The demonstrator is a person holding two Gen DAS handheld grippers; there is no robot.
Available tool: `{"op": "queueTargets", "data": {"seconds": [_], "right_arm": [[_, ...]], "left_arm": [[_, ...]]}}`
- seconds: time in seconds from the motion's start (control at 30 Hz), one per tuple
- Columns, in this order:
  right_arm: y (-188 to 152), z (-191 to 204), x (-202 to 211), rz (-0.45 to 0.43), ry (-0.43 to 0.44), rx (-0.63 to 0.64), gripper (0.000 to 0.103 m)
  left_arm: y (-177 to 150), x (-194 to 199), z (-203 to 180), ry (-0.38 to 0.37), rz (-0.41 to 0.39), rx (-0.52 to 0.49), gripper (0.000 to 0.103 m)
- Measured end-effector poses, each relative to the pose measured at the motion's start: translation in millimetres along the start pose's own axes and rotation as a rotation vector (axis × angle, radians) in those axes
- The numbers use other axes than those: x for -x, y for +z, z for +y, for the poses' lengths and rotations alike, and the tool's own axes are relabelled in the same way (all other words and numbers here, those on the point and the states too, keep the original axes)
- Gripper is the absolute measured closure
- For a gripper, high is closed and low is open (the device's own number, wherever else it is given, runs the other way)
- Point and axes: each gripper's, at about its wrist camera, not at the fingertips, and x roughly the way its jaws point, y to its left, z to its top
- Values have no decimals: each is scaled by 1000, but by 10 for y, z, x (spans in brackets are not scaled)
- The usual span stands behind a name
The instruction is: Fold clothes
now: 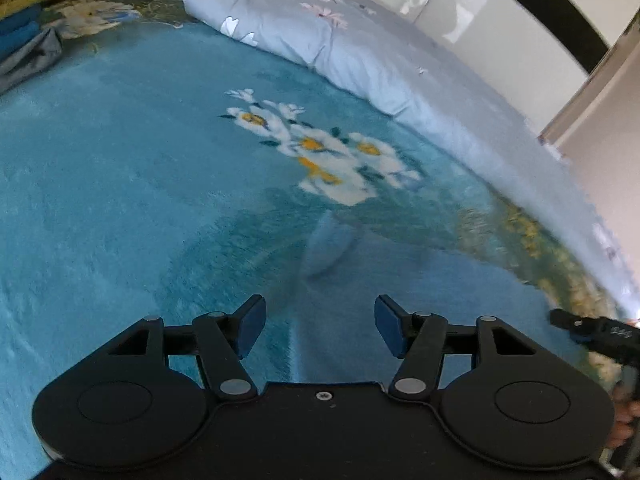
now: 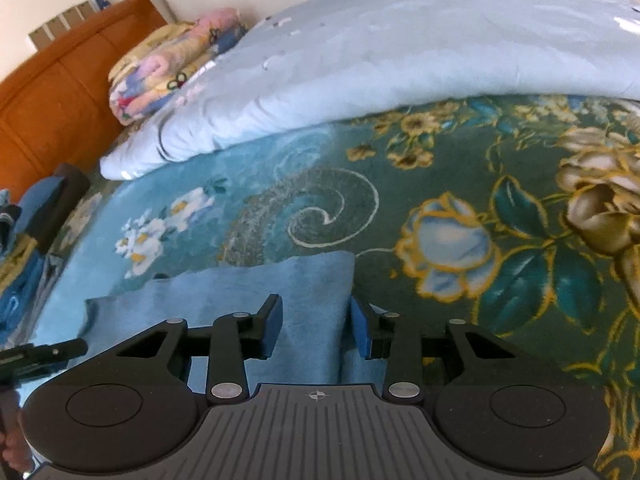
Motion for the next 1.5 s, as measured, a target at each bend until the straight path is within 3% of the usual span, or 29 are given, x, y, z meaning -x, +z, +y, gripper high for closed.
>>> {"op": "queueTargets", "data": {"seconds": [0.1, 0.23, 0.33, 0.4, 0.47, 0.53, 0.67, 0.83, 0.9, 1.1, 1.2, 1.33, 1.4, 1.47, 1.5], "right_arm": [[21, -48, -43, 7, -19, -6, 73], [46, -160, -54, 10, 19, -78, 70], [50, -175, -39, 6, 52, -91, 72], [45, -184, -3, -9, 114, -123, 77], [32, -176, 20, -15, 157, -143, 89], [20, -141, 50, -26, 160, -132, 96], [-5, -76, 186, -77, 130, -92, 100], [-2, -97, 657, -240, 148, -128, 100], [19, -79, 806, -290, 118, -103, 101], [50, -248, 531, -204, 28, -133, 101], [-14, -306, 404, -171, 4, -180, 101], [-40, -345, 541, -192, 63, -213, 100], [-78, -358, 683, -191, 94, -201, 92], [-144, -370, 770, -156, 127, -173, 62], [-215, -383, 799, -135, 143, -156, 61]], "left_arm": [[29, -72, -16, -10, -6, -34, 48], [84, -119, 35, -51, -27, 16, 54], [102, -138, 59, -60, -40, 47, 78], [97, -122, 68, -61, -54, 53, 89], [94, -94, 71, -55, -74, 57, 94], [105, -44, 75, -52, -87, 64, 98], [154, 75, 63, -88, -114, 78, 102], [263, 226, -25, -177, -173, 99, 102], [322, 227, -77, -193, -186, 105, 102], [237, -192, -170, -51, -57, 43, 101], [196, -220, -110, -39, -48, 67, 101], [250, 14, -81, -33, -109, 71, 94], [263, 199, -133, -29, -150, 56, 80], [190, 349, -210, -68, -183, 55, 77], [149, 423, -251, -90, -199, 54, 77]]}}
